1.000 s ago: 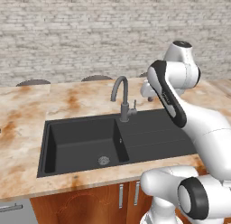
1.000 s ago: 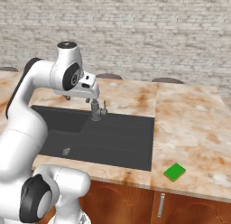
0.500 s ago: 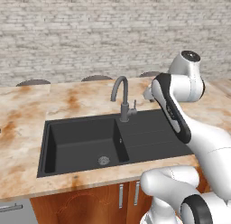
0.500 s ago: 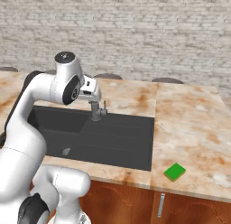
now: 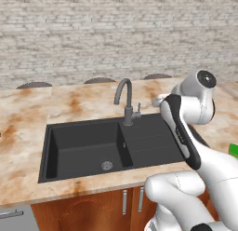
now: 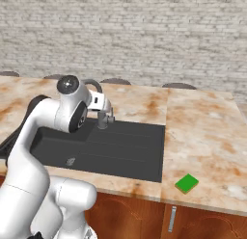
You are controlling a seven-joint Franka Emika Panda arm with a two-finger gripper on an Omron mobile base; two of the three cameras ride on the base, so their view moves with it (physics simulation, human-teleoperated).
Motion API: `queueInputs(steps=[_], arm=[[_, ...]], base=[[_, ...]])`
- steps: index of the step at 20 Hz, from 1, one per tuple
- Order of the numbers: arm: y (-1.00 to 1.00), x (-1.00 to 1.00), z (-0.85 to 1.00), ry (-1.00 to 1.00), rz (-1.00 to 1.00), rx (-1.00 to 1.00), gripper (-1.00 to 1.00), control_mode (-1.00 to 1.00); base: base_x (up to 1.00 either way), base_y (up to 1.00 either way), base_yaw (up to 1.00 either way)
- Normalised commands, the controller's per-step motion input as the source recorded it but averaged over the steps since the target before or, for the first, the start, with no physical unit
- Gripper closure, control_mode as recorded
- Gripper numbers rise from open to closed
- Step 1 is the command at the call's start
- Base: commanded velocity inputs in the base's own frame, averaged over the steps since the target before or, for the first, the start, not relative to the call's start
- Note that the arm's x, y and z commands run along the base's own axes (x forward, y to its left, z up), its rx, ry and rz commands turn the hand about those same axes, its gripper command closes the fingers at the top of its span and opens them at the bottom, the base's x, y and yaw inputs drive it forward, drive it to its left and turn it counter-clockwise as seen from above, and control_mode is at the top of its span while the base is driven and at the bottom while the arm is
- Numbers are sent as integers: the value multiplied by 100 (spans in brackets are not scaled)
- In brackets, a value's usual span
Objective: Soak the sponge with water for a few seconds and then drop it inside the sink.
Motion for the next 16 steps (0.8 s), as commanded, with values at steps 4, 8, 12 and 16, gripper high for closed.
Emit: queueInputs(steps=[4, 8, 12, 16], arm=[[-8, 0, 0, -16, 0, 0, -100, -100], [-14, 6, 0, -16, 2, -1, -100, -100], [-14, 22, -1, -9, 7, -1, -100, -100], [-8, 8, 0, 0, 8, 0, -100, -100]], base=[[0, 0, 0], [0, 0, 0], [0, 0, 0], [0, 0, 0]])
